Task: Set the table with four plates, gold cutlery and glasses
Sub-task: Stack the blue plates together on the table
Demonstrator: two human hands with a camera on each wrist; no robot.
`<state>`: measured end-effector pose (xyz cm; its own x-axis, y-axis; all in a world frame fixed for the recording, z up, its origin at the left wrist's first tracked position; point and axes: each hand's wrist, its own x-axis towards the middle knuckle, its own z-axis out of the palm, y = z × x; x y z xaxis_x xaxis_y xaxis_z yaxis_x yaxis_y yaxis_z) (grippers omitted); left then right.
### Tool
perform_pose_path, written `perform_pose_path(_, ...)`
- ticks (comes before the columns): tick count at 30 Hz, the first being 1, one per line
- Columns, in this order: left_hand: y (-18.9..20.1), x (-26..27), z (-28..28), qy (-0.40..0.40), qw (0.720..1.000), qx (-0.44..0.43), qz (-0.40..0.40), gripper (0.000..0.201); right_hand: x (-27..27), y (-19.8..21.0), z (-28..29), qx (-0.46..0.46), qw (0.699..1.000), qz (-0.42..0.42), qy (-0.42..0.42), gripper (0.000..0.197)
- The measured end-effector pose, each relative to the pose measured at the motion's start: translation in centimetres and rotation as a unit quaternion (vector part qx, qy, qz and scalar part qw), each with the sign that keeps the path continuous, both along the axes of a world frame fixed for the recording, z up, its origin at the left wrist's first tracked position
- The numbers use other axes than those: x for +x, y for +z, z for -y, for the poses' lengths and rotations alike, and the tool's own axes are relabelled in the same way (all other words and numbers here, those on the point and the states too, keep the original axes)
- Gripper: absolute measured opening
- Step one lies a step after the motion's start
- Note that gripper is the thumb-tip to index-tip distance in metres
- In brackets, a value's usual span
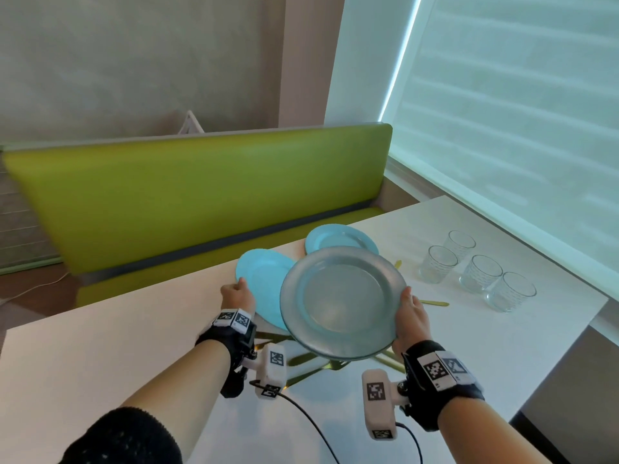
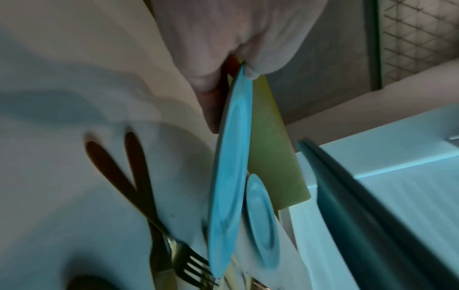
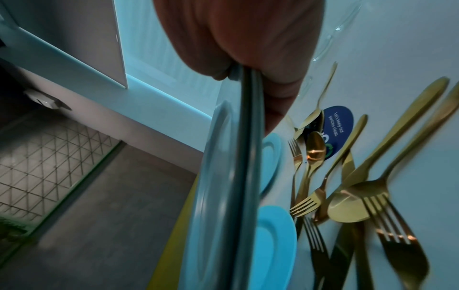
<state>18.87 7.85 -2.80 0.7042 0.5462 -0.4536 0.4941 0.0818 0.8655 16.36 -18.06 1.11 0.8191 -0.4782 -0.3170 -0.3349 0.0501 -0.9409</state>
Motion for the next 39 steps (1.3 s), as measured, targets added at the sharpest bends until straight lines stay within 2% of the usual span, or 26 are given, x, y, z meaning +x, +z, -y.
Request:
perform_pose_path(5,1.7,-1.1,0.7,0.0,0.998,-0.018,0.052,0.039,0.4,1.0,-1.3,0.02,1.0,0.016,0.009,0.045)
perform_pose_path(8,2.6,-1.6,1.4,0.008,0.996,-0.047,0.075,0.037,0.7,0.9,-1.6,0.003,1.0,0.016,0.013,0.045)
perform_pose_path(13,3.1,-1.6,2.1,-0.002,0.995,-0.059,0.076,0.039,1.3,0.4,-1.3,-0.039,0.999,0.007,0.021,0.049)
perform_pose_path(20,2.4,-0.3,4.0,-0.018,0.992,-0.092,0.081,0.034,3.1,0.0,0.2,-0.102,0.994,-0.006,0.039,0.043)
perform_pose_path(27,2.4,3.5,6.5,-0.026,0.993,-0.112,0.036,0.063,7.4,-1.8,1.2,-0.113,0.991,-0.014,0.074,0.036)
perform_pose_path(30,2.0,5.5,7.2,-0.037,0.996,-0.074,0.03,0.063,9.7,-1.8,1.9,-0.131,0.986,-0.024,0.096,0.038)
perform_pose_path(35,1.5,7.8,6.9,0.0,0.998,-0.052,0.026,0.058,15.5,-3.1,3.7,-0.13,0.979,-0.047,0.148,0.048)
perform_pose_path(39,0.7,8.6,5.9,0.052,0.998,-0.036,0.013,0.056,19.3,-4.6,6.0,-0.075,0.973,-0.14,0.17,0.04)
